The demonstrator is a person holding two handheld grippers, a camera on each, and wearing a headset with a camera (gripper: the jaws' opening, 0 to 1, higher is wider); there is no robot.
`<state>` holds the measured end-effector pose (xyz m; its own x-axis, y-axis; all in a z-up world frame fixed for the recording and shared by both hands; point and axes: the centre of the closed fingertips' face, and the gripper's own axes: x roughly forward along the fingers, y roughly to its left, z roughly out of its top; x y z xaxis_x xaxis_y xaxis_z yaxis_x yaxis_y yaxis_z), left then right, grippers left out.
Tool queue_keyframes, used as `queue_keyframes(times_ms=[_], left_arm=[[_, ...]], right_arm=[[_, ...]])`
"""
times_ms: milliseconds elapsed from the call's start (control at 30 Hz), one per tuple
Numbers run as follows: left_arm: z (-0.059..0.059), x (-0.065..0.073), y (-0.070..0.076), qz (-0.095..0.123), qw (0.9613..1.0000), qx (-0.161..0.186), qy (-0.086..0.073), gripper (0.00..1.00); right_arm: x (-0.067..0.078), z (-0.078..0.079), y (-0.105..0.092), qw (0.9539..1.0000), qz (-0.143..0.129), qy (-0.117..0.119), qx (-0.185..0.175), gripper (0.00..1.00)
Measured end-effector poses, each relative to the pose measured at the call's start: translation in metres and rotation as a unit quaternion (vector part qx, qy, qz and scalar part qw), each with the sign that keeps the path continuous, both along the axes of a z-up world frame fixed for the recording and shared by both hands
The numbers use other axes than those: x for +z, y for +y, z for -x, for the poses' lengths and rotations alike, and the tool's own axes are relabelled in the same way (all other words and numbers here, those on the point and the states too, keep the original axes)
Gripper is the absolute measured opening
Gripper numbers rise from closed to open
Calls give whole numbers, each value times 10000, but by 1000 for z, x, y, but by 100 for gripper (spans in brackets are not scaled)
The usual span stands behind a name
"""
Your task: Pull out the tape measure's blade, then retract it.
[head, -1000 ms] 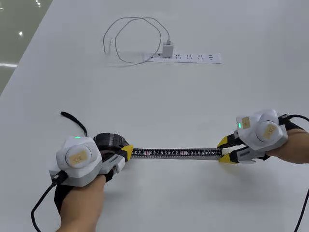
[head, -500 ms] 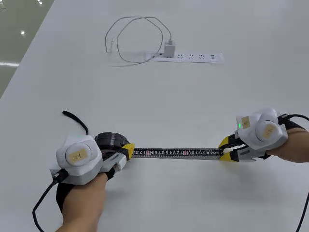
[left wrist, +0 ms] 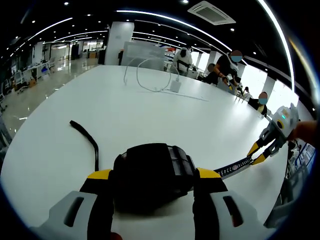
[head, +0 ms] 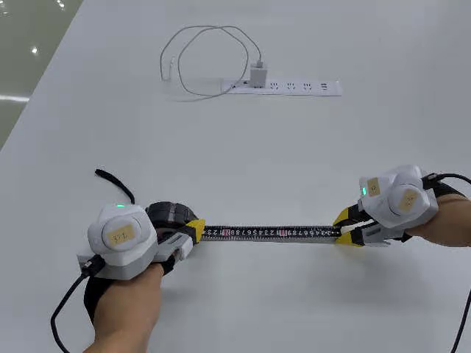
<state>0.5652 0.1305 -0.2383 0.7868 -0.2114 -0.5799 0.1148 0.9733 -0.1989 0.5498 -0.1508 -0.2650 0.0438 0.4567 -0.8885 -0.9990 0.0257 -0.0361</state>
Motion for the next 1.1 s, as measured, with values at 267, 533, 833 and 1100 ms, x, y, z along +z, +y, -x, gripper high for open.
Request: queue_keyframes(times_ms=[267,533,833,1100], left_arm=[[1,-1,1,-78,9999,2,82,58],[1,-1,1,-47,9999,-4,97,58],[1,-2,1,7,9999,3,104,58],[1,-2,1,67,9999,-1,103,58]], right_arm=[[-1,-1,0,10000,13,39,9,10],[-1,-2,0,10000,40,7,8,10],[1,-2,10,10000,-35,-9,49,10],[2,-2,19,9999,-95,9,97,10]])
